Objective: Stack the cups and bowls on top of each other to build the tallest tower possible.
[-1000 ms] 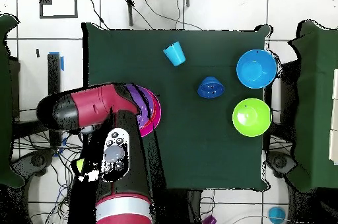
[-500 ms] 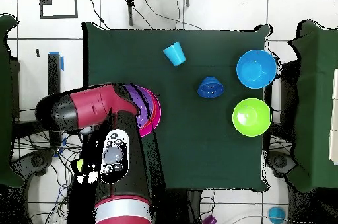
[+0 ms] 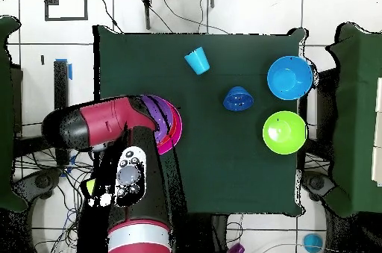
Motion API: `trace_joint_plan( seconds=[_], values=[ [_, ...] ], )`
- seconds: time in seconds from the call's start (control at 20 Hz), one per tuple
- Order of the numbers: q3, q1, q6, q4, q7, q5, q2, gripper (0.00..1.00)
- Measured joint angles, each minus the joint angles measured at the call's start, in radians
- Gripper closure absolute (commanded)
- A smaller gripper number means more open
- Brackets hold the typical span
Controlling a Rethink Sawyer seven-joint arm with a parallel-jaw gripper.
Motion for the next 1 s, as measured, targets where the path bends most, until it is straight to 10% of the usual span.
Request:
trace_joint_plan(
  seconds=[1.0],
  values=[
    [0.004, -0.012, -0.012, 0.01, 0.0, 0.0, 0.002, 1.0]
  ],
)
